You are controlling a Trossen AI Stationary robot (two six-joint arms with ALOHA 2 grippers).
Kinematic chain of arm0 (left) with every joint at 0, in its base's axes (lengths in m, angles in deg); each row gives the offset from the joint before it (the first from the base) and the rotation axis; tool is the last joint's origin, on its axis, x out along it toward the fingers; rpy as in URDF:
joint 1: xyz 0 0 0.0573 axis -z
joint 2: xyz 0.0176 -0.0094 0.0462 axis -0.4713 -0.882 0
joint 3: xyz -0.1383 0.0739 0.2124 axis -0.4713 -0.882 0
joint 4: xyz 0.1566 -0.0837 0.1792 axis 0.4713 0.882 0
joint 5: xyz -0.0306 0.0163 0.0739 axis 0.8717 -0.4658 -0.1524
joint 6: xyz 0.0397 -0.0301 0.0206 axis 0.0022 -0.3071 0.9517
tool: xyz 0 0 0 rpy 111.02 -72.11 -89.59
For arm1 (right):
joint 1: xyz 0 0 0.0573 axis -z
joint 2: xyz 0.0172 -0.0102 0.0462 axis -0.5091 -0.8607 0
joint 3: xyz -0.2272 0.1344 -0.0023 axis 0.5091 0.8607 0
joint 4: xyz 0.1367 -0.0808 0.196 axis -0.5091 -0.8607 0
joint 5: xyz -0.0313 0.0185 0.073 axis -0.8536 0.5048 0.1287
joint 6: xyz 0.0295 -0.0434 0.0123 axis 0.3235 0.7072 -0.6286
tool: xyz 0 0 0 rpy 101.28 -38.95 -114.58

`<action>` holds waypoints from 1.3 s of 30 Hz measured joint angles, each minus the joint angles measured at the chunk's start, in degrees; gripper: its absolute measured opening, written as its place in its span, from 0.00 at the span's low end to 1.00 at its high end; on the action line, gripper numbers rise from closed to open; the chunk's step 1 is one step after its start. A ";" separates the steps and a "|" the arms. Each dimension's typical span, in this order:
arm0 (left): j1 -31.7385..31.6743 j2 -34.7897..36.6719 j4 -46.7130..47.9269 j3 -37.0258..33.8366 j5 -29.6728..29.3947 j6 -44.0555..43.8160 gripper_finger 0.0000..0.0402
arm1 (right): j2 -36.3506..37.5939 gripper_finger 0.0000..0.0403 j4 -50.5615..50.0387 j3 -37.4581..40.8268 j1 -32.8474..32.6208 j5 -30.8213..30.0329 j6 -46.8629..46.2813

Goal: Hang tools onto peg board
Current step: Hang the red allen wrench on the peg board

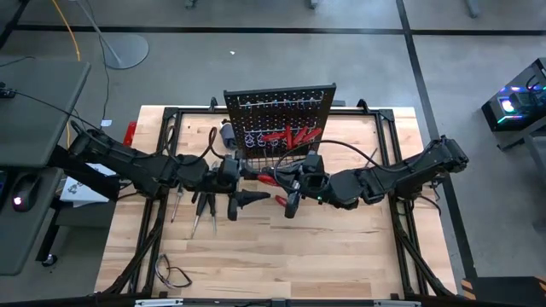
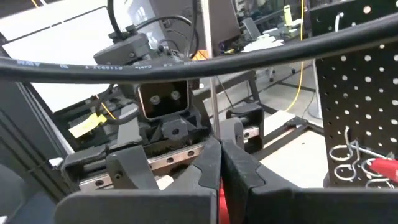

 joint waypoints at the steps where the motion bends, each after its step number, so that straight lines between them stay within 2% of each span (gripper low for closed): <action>1: -0.15 0.00 -0.45 0.00 0.18 -0.32 0.56 | 0.00 0.00 0.33 -0.01 0.00 0.03 0.40; 13: -2.09 0.00 -3.89 0.00 5.45 -0.37 0.55 | 0.02 0.00 1.00 -0.01 0.00 0.85 0.90; 17: -2.19 0.02 -4.36 0.00 6.08 -0.36 0.48 | 0.02 0.00 1.05 -0.01 0.00 0.85 0.90; 25: -2.19 0.00 -4.27 0.00 6.06 0.67 0.26 | 0.02 0.00 3.70 -0.01 0.07 0.85 2.41; 29: -2.65 0.00 -4.37 0.00 5.87 0.65 0.19 | 0.02 0.00 3.91 -0.01 0.07 0.83 2.50; 34: -2.98 0.00 -5.61 -0.04 5.85 0.62 0.16 | 0.09 0.00 4.11 -0.08 0.07 0.72 2.43; 39: -2.96 -0.02 -6.14 -0.04 5.89 -0.40 0.18 | 0.11 0.00 4.01 -0.10 0.07 0.64 2.42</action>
